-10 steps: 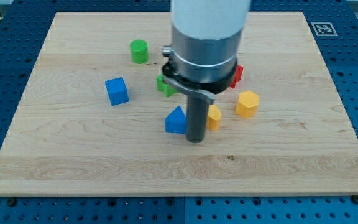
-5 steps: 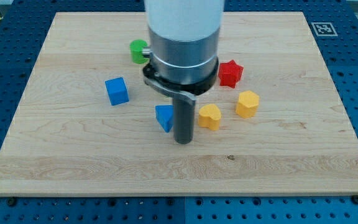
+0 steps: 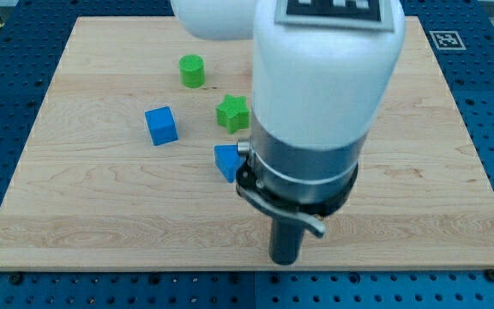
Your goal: Place the blue triangle to the left of the yellow heart
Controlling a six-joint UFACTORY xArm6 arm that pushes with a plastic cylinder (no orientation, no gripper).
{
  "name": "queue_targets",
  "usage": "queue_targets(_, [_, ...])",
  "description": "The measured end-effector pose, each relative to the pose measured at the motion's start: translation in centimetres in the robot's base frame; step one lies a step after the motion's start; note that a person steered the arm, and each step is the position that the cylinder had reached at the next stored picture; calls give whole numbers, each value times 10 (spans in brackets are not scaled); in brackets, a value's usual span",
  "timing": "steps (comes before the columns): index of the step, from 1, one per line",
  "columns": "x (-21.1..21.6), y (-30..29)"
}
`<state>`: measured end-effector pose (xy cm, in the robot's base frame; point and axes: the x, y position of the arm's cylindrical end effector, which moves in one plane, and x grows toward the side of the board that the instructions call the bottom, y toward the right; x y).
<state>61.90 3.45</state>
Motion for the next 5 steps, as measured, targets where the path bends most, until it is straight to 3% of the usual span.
queue_targets(2, [-1, -3])
queue_targets(5, [0, -121])
